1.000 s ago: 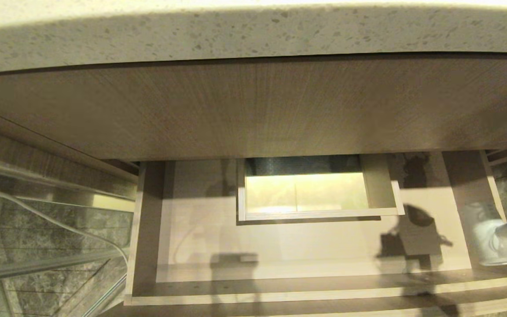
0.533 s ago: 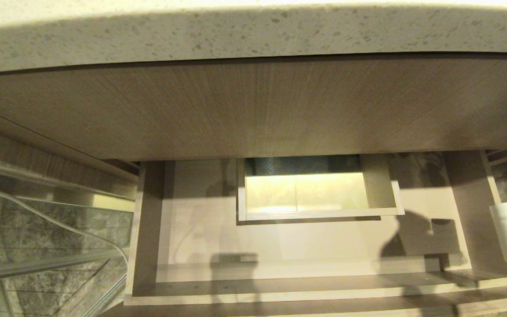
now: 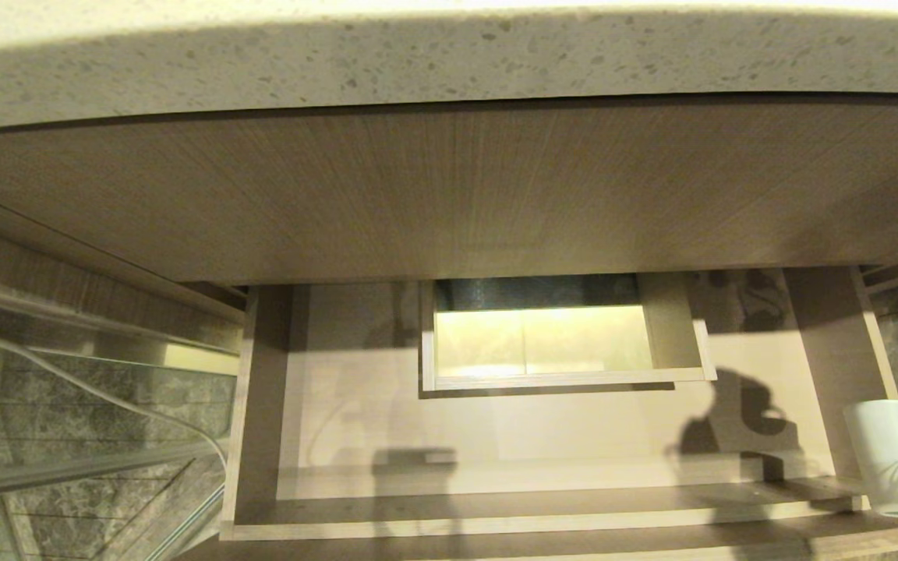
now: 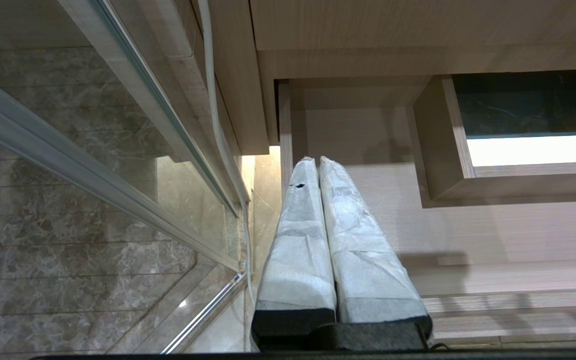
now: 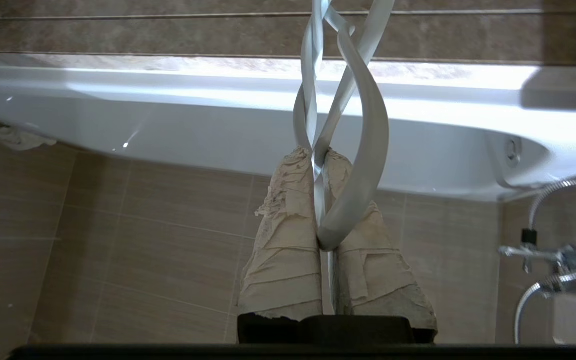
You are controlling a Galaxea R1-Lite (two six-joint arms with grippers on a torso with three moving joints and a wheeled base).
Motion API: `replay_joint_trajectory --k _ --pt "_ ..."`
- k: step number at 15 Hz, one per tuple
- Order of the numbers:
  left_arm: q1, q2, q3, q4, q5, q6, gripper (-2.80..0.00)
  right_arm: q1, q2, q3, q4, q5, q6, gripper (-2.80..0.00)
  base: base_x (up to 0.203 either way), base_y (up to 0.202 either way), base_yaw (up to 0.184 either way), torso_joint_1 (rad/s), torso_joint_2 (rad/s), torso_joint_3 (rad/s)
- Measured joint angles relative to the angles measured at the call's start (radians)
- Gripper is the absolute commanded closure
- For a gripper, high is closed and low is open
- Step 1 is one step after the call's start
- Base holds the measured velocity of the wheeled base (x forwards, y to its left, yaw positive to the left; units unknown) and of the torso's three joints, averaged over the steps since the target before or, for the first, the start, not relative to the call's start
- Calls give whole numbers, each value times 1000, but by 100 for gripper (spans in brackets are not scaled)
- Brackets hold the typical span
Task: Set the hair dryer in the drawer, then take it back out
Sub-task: Put it into the drawer
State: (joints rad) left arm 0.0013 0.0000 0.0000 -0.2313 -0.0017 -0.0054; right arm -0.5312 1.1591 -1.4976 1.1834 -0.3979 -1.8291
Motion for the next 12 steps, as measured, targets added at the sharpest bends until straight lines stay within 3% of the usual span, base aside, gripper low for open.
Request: replay_joint_trajectory --k 12 --pt "0 0 0 0 0 0 0 -12 43 82 0 1 0 0 0 0 0 0 0 0"
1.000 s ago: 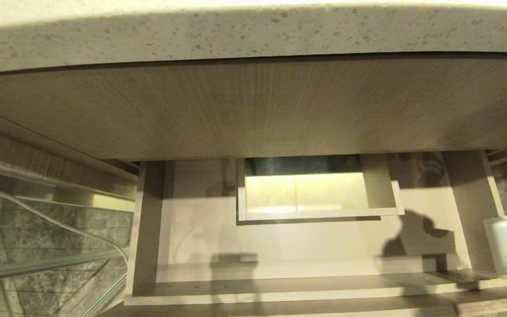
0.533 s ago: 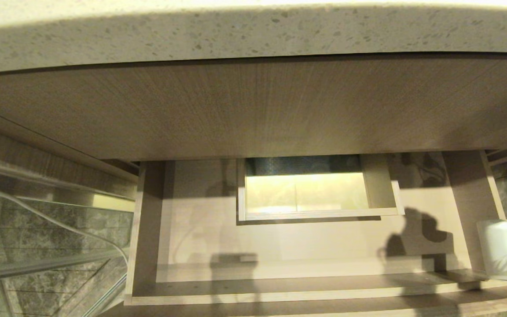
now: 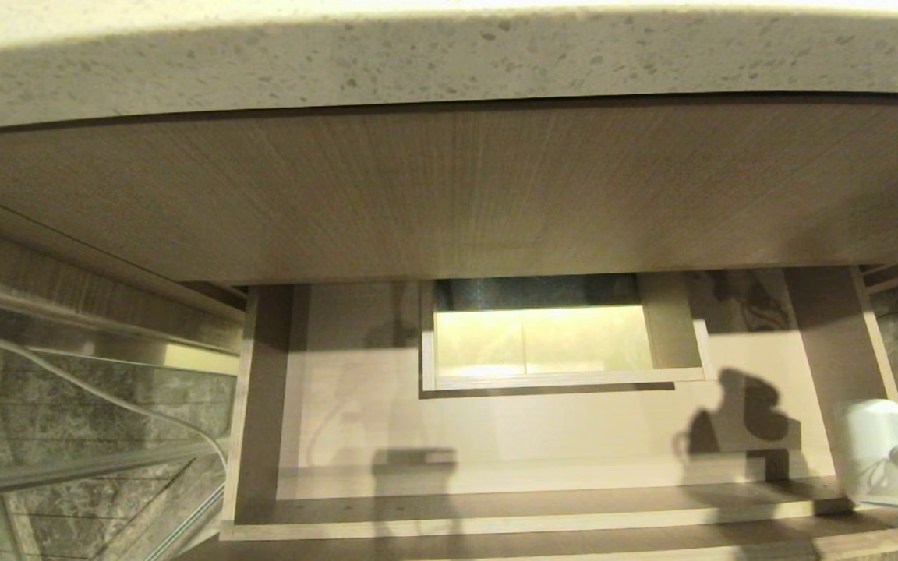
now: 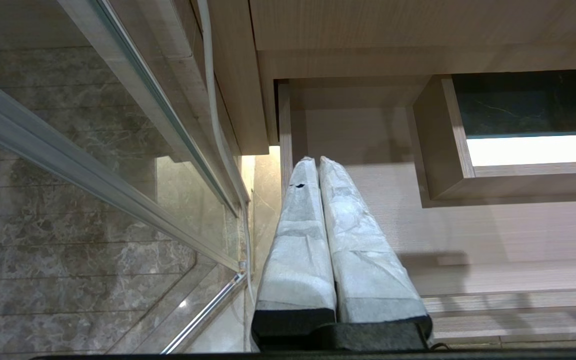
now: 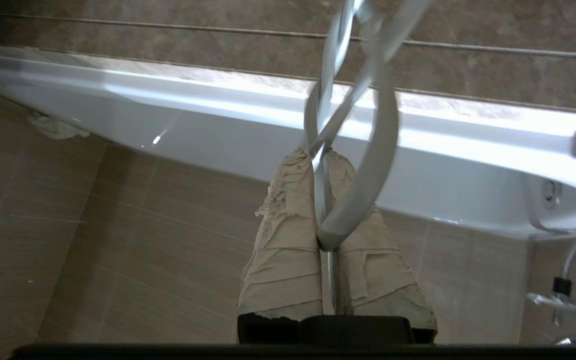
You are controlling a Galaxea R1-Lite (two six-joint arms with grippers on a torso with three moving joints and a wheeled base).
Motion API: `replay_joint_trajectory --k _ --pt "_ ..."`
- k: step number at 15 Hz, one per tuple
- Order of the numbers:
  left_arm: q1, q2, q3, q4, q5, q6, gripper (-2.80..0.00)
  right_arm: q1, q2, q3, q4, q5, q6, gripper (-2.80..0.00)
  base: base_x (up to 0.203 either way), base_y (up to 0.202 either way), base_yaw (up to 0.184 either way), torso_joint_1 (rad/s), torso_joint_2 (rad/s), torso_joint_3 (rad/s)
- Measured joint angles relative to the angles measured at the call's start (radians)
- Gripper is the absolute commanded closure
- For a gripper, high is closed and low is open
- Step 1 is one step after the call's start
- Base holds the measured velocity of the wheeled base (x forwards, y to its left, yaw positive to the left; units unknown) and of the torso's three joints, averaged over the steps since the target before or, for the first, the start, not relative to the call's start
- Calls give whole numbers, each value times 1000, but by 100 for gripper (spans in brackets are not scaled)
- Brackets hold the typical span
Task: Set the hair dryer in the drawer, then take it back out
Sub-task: Put it into the drawer
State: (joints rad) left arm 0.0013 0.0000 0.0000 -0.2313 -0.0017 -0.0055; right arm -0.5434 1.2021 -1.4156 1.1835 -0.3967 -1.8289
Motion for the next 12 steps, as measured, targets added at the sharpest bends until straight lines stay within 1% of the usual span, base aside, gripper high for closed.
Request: replay_joint_trajectory --k 6,12 --pt "0 0 0 0 0 0 0 0 3 53 -2 1 -1 0 0 0 0 0 0 0" --pt "0 0 0 0 0 0 0 0 8 112 -53 6 4 0 0 0 0 0 0 0"
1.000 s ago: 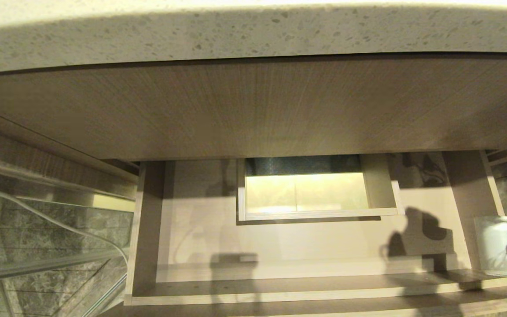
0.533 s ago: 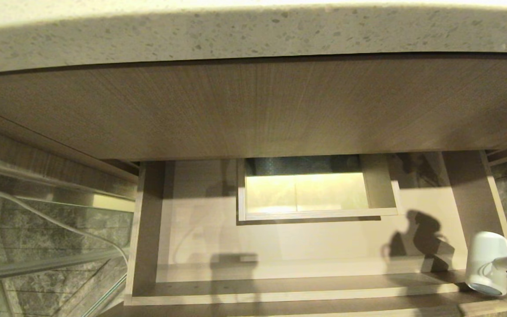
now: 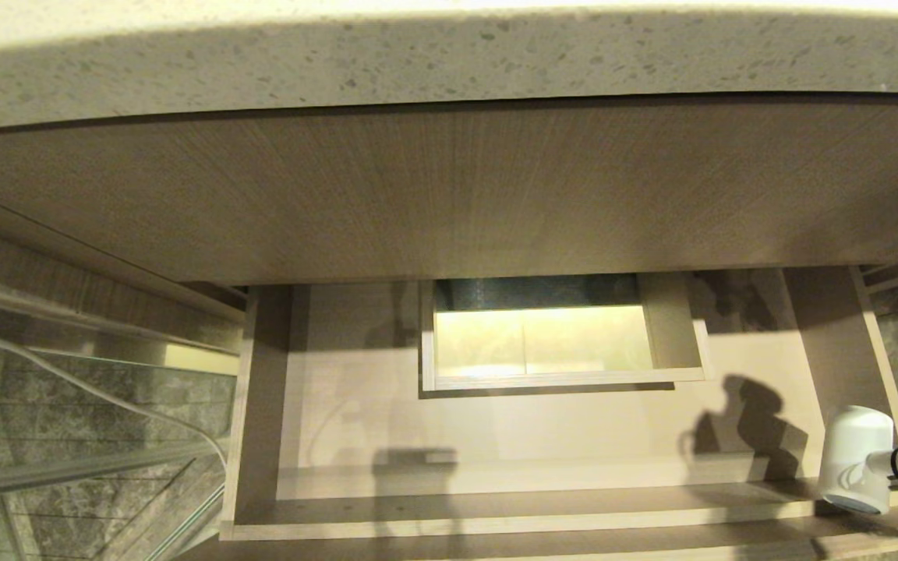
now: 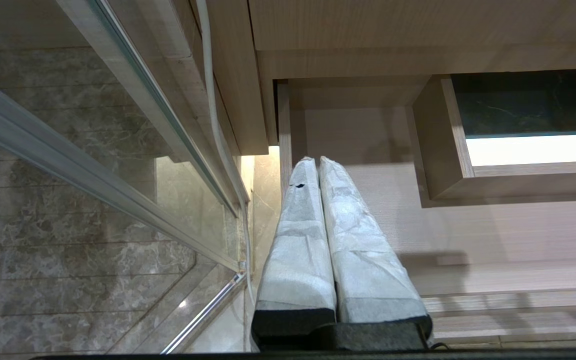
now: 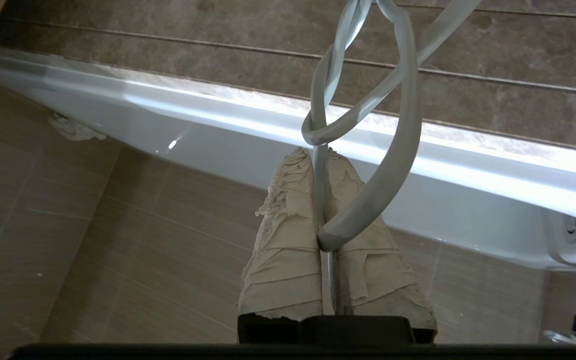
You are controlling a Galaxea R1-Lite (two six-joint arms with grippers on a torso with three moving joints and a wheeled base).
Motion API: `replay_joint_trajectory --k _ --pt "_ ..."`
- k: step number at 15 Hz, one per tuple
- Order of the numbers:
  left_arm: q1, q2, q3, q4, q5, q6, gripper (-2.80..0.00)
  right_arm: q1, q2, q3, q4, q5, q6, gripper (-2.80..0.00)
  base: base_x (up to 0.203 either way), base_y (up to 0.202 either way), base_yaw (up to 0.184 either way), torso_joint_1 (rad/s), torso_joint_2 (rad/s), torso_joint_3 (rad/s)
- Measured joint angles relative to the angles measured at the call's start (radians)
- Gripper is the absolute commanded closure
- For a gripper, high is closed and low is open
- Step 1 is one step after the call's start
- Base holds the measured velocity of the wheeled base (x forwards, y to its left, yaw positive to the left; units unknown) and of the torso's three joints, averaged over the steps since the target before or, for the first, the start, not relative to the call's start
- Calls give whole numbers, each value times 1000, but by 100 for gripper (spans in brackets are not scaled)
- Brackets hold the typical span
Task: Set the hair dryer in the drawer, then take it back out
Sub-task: Put it into the drawer
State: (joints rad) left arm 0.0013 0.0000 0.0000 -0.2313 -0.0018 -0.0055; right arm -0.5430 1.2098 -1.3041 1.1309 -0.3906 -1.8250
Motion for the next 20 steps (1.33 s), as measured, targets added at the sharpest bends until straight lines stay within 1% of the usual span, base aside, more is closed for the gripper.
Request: replay_joint_trajectory --k 2,6,13,15,18,20 --pt "0 0 0 0 0 0 0 1 1 20 -24 6 10 0 0 0 0 0 0 0" --pt "0 0 0 0 0 0 0 3 1 57 -62 54 12 0 0 0 0 0 0 0" --pt "0 0 0 0 1 0 0 27 0 121 -89 66 20 0 0 0 0 0 0 0" --pt "0 0 0 0 0 0 0 50 0 145 -110 66 44 0 0 0 0 0 0 0" --pt "0 0 0 0 0 -1 0 107 10 190 -170 65 111 0 0 0 0 0 0 0" --pt "0 0 0 0 0 0 0 139 19 216 -207 66 133 0 0 0 0 0 0 0"
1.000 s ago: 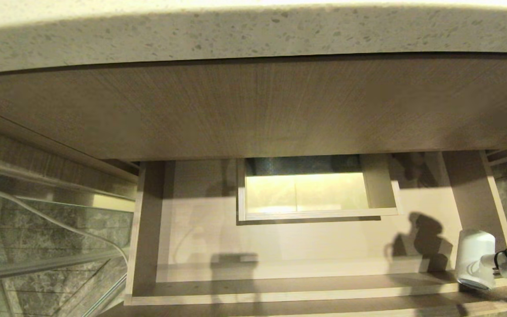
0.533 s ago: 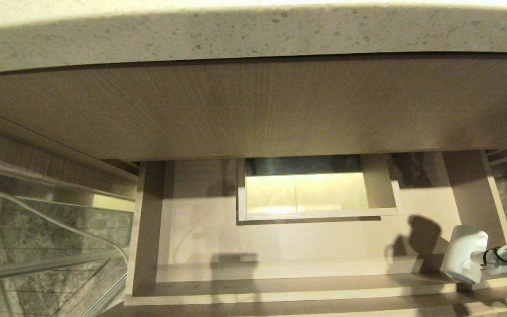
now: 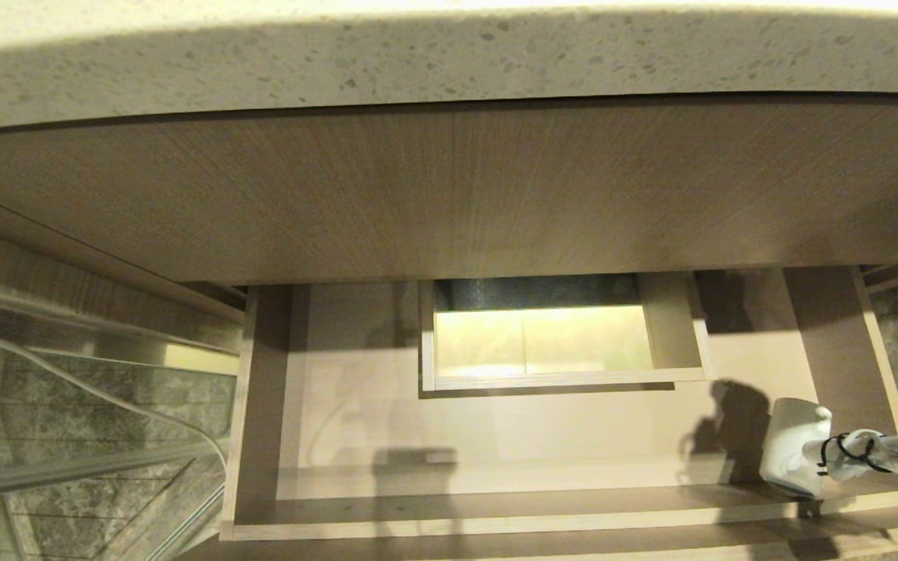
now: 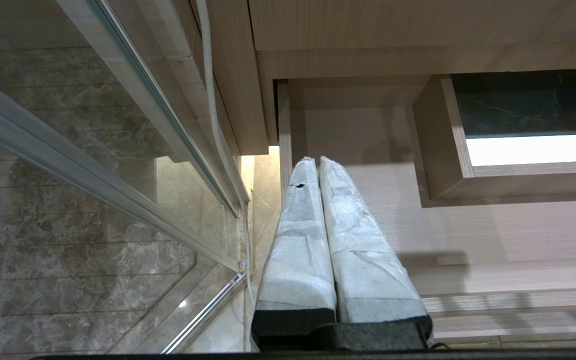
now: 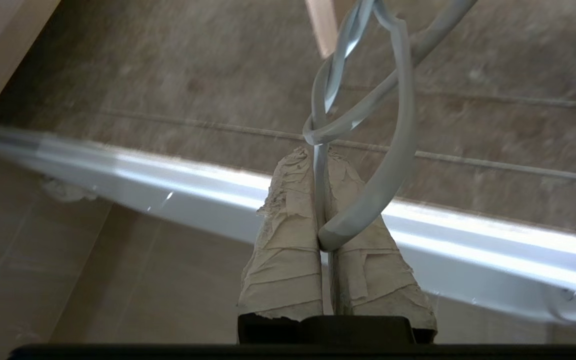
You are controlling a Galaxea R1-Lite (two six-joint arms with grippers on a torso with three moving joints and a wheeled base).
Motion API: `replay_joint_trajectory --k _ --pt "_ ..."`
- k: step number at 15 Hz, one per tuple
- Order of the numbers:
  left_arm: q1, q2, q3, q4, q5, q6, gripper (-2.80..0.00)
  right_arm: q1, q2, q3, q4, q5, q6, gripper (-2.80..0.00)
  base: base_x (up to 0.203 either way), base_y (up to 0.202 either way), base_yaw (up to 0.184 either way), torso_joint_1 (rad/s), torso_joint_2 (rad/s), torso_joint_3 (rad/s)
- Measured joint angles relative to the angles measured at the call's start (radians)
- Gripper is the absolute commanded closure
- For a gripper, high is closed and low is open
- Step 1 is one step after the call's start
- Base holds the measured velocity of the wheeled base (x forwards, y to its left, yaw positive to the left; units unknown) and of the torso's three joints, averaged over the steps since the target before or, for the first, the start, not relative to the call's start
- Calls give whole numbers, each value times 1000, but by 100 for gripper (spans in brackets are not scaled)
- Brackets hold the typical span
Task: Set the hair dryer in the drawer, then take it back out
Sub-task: Put it into the drawer
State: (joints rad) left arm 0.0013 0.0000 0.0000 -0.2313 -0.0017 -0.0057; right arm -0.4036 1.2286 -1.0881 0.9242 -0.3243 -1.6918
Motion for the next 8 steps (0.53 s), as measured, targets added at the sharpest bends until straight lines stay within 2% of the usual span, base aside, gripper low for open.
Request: replay_joint_trajectory --k 3,8 --pt "0 0 0 0 0 0 0 39 11 29 -37 31 19 0 0 0 0 0 0 0" --pt "0 0 0 0 0 0 0 65 41 39 -67 38 20 0 0 0 0 0 0 0"
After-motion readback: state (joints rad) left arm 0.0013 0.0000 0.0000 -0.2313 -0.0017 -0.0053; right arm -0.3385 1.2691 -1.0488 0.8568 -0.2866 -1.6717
